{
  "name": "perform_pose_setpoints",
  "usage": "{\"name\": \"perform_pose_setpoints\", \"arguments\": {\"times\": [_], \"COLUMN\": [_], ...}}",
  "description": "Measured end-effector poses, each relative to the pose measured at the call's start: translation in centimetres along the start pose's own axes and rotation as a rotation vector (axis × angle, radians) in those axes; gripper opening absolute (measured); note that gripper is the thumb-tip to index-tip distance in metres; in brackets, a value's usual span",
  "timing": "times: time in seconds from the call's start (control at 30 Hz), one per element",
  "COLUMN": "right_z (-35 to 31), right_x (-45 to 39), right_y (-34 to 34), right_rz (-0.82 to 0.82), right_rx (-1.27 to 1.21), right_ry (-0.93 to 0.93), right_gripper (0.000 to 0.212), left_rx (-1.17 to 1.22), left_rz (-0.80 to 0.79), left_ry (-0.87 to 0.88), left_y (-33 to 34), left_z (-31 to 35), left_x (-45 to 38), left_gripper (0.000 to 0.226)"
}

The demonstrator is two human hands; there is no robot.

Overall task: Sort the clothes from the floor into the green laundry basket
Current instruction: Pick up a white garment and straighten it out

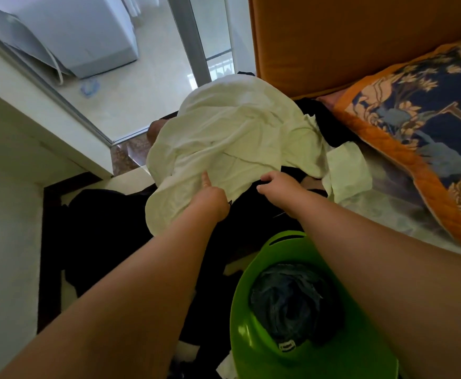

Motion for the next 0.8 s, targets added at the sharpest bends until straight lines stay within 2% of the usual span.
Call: {"name": "perform_pose_setpoints", "arguments": {"times": [0.13,0.23,0.3,0.37,0.47,0.57,0.63,0.67,0.77,0.8], "right_z": [0.9,1.9,2.3,2.4,1.9,1.7,1.9,2.1,2.6,2.5], "right_x": [-1.1,-1.4,-1.5,-1.1,-0.2,-0.4,-0.6,-0.8,-0.6,-0.3], "right_y": [0.8,1.5,1.6,1.6,1.7,1.6,1.8,2.2,3.6,4.0], "right_rz": [-0.038,-0.088,-0.102,-0.113,-0.142,-0.166,-0.160,-0.161,-0.193,-0.197], "right_rx": [-0.025,-0.082,-0.109,-0.116,-0.130,-0.128,-0.106,-0.097,-0.160,-0.220], "right_ry": [-0.020,0.006,0.032,0.059,0.084,0.063,0.051,0.048,0.080,0.098], "right_gripper": [0.034,0.033,0.036,0.035,0.031,0.028,0.026,0.026,0.025,0.026], "left_rx": [0.195,0.578,0.698,0.683,0.456,0.291,0.320,0.364,0.626,0.720], "left_rz": [0.112,0.191,0.232,0.228,0.230,0.228,0.201,0.211,0.370,0.390], "left_ry": [-0.088,-0.093,-0.075,-0.036,0.072,0.096,0.092,0.089,0.044,0.024], "left_y": [0.4,-0.3,-0.7,-0.9,-1.5,-2.0,-2.5,-3.0,-4.4,-4.4], "left_z": [-1.5,-3.5,-4.5,-4.8,-3.9,-2.6,-2.1,-2.0,-2.6,-2.6], "left_x": [-2.2,-3.1,-2.9,-2.7,-2.6,-3.9,-4.7,-4.9,-4.5,-3.7], "left_gripper": [0.053,0.052,0.048,0.044,0.035,0.059,0.072,0.069,0.033,0.030]}}
Point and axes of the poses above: each hand's wrist, its own x-axis away from the middle knuckle, its own y-axis out of the palm, z = x × y, the point moved 6 cm from there along -x, towards the middle knuckle, and after that the axes turned 8 degrees about -x, right-handed, at the moved point
